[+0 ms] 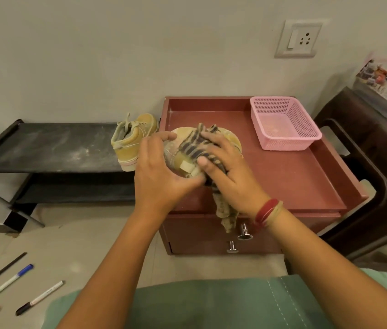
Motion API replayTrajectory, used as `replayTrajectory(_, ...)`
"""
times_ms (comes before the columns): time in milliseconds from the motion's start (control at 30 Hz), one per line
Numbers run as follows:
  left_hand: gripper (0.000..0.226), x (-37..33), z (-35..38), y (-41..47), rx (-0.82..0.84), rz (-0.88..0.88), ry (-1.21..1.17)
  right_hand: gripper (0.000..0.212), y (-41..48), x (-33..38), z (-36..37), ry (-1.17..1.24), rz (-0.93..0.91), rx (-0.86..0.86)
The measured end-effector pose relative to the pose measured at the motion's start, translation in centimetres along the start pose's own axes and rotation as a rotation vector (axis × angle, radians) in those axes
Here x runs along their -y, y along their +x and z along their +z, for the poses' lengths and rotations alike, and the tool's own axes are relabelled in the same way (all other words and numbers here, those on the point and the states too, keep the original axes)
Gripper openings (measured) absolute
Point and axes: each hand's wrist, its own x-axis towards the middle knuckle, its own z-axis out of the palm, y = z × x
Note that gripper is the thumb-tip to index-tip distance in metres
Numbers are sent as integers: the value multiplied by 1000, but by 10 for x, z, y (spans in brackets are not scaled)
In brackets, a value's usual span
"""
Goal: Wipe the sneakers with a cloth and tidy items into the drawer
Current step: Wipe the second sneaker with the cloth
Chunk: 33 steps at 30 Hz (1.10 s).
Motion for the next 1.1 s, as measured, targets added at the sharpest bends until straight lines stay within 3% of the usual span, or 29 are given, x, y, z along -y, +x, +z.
replayTrajectory(100,76,-1,0,0,14,3,45,42,2,-5,-2,120,85,-70)
replayTrajectory(300,69,3,-4,-3,52,1,8,37,-10,2,2,-155,-166,173)
replayTrajectory(400,74,4,-2,-2,53,6,51,39,-1,-10,2,96,29,60)
replayTrajectory(500,79,4,-2,-1,59,-15,57,56,7,-18,3,314,261,-85)
replayTrajectory(533,80,5,-2,-1,62,-22,50,55,6,-18,4,342,285,-96)
replayTrajectory(633,82,9,-4,-2,91,-43,23,23,0,-12,10,354,258,-63)
replayTrajectory(767,81,11,-3,-4,152,-162,35,32,-1,-11,20,455,271,78)
replayTrajectory(867,78,14,-5,-2,171,-239,56,29,12,-11,12,695,407,-194)
replayTrajectory(967,81,15,-8,0,184,-238,73,20,19,-17,2,540,444,-509)
replayTrajectory(1033,83,15,-9,0,193,-248,90,24,15,-19,10,408,351,-410)
replayTrajectory(1100,83,16,-12,0,193,-255,80,35,3,-18,26,261,203,-79)
